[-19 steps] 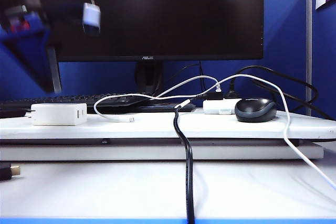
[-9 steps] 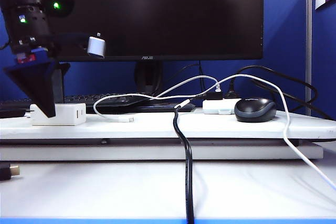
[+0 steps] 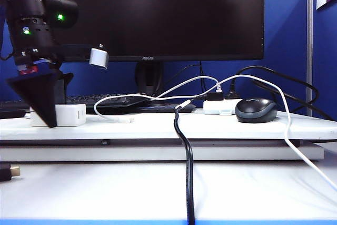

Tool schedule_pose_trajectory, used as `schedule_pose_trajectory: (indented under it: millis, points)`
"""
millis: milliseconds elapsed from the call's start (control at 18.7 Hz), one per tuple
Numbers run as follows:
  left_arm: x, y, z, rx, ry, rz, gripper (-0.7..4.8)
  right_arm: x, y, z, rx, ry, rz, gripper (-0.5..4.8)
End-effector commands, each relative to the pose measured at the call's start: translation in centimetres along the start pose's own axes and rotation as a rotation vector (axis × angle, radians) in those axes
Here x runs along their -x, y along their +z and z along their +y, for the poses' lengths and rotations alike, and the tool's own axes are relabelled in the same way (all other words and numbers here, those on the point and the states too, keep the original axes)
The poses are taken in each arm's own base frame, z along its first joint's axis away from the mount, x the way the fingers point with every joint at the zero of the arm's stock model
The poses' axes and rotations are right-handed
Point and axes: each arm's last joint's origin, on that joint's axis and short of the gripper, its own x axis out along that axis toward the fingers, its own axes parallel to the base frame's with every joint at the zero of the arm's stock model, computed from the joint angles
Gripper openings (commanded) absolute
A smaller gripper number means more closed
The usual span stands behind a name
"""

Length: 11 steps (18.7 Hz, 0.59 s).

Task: Pick up the Type-C charging cable and the charging base, insert one end of the Type-C charger into the corresponding slot on the base, and finally place the plugged-in charger back on the table.

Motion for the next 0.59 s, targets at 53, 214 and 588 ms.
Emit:
schedule_pose_trajectory:
  millis: [53, 214, 588]
  points:
    - [-0.1, 0.1, 0.2, 0.026, 0.010, -0.007, 0.66, 0.1, 0.3, 0.1, 0.004, 0.012, -0.015, -0.05]
    - [0.8, 0.5, -0.2, 0.056, -0.041, -0.146, 0.47, 0.1, 0.0, 0.1, 0.009, 0.007, 0.011, -0.05]
    - [7.1, 2.2, -2.5, 0.122, -0.229, -0.713, 0.47, -2.7, -0.5, -0.4, -0.059, 0.041, 0.197, -0.05]
